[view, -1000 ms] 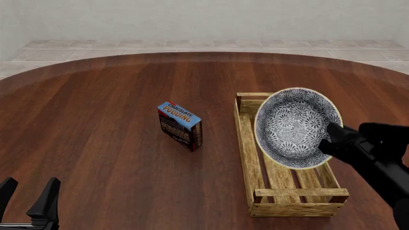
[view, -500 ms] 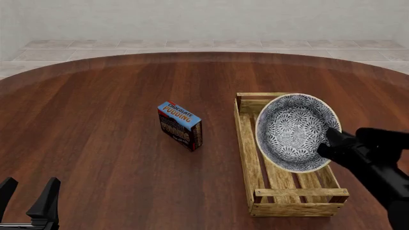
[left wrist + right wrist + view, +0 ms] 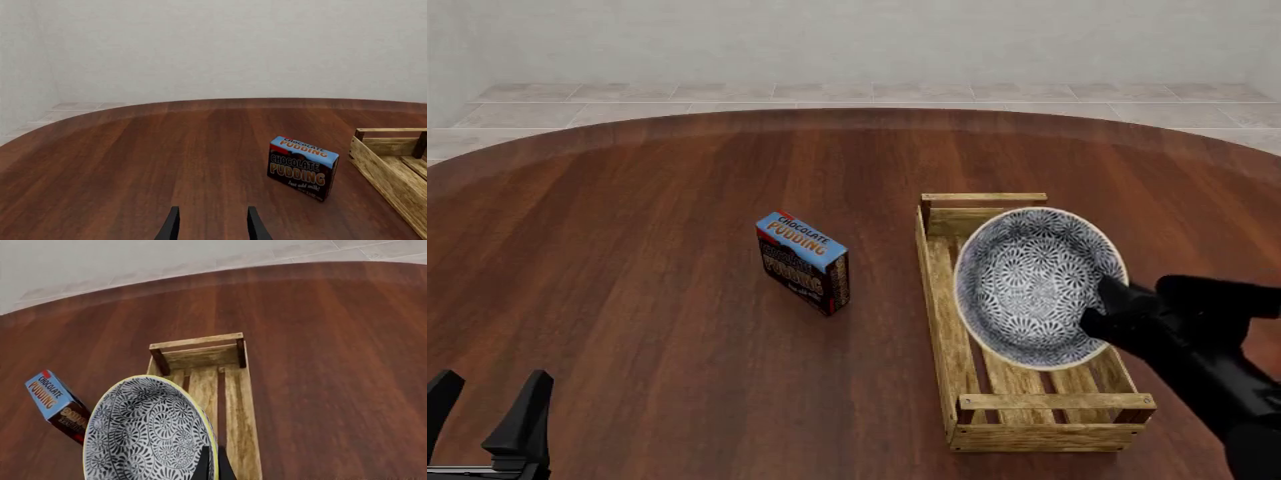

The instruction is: Pick up the bowl on the left and put it in the tray.

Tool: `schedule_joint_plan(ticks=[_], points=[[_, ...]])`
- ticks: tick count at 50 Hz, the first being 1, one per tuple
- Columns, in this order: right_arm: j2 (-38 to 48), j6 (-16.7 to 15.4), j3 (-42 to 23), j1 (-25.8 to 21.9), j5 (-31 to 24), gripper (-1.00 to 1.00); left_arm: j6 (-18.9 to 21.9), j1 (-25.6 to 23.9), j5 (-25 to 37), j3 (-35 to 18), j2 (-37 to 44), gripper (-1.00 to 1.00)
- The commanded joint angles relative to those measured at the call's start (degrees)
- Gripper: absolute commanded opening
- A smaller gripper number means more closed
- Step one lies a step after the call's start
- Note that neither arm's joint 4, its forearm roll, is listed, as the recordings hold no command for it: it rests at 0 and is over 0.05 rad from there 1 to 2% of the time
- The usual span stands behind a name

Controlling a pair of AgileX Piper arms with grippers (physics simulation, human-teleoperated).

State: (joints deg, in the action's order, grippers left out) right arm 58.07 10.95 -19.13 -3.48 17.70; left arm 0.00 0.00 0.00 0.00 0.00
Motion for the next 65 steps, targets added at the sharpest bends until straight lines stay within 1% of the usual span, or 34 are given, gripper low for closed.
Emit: schedule_joint_plan(ticks=[1,19,23,34,65], points=[[0.54,-0.16,0.66,-1.3,0.81,-1.0,0.0,0.0,0.0,0.0,0.0,1.0],[1.66,-0.4,1.23,-1.2,1.96,-1.0,0.0,0.0,0.0,0.0,0.0,1.0],[1.45,-0.3,1.14,-0.99,1.73,-1.0,0.0,0.0,0.0,0.0,0.0,1.0],[3.86,0.39,1.99,-0.38,3.4,-1.0,0.0,0.0,0.0,0.0,0.0,1.0],[6.39,0.88,2.89,-0.62,5.8,-1.0,0.0,0.0,0.0,0.0,0.0,1.0]])
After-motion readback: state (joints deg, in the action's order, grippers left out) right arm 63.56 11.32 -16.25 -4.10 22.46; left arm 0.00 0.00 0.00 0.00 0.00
